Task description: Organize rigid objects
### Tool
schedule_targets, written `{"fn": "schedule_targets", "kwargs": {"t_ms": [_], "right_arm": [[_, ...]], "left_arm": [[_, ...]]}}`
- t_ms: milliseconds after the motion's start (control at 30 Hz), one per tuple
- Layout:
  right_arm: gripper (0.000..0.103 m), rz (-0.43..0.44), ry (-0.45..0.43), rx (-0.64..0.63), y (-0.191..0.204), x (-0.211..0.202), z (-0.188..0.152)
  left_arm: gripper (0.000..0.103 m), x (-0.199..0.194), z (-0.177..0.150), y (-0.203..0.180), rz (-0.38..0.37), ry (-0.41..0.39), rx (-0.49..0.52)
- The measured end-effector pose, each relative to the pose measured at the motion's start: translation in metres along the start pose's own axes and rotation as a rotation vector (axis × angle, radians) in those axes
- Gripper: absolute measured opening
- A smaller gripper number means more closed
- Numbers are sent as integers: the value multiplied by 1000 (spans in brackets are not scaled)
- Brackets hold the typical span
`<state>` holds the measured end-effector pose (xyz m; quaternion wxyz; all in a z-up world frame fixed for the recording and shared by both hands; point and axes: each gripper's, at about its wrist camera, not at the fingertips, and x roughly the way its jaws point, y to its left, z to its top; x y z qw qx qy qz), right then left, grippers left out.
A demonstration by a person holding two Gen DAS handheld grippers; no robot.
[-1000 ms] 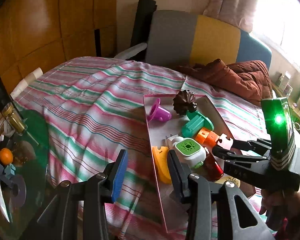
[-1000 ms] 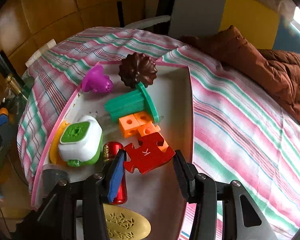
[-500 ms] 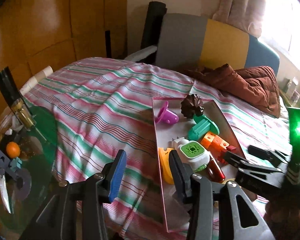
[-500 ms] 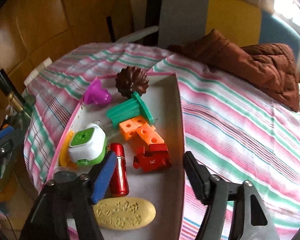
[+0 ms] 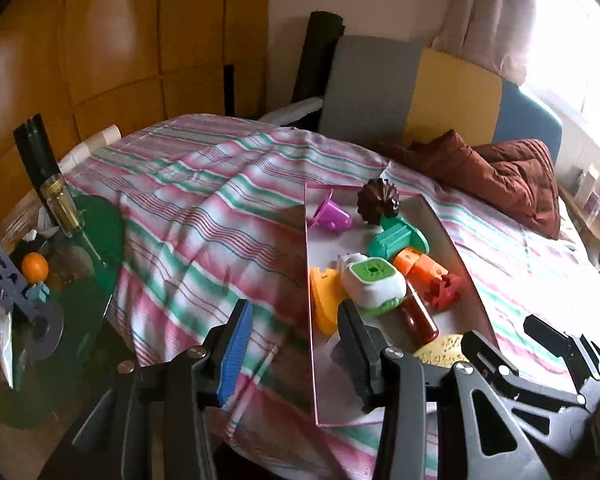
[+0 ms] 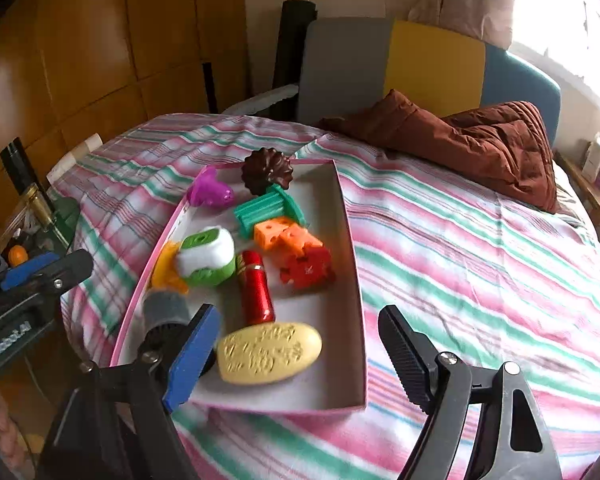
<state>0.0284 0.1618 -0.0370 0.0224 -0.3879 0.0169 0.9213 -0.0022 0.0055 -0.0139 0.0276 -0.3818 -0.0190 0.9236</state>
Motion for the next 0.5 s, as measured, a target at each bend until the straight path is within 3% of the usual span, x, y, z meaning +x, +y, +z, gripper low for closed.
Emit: {"fn": "schedule_targets", "kwargs": {"t_ms": [333,500], "right_arm": [[82,3,-5,20,7,-6,-16],[82,-8,-16,23,6,-9,-14]], "left_arm": [[44,-17,-2,1,26,-91,15],[44,-18,-1,0,6,-86,22]]}}
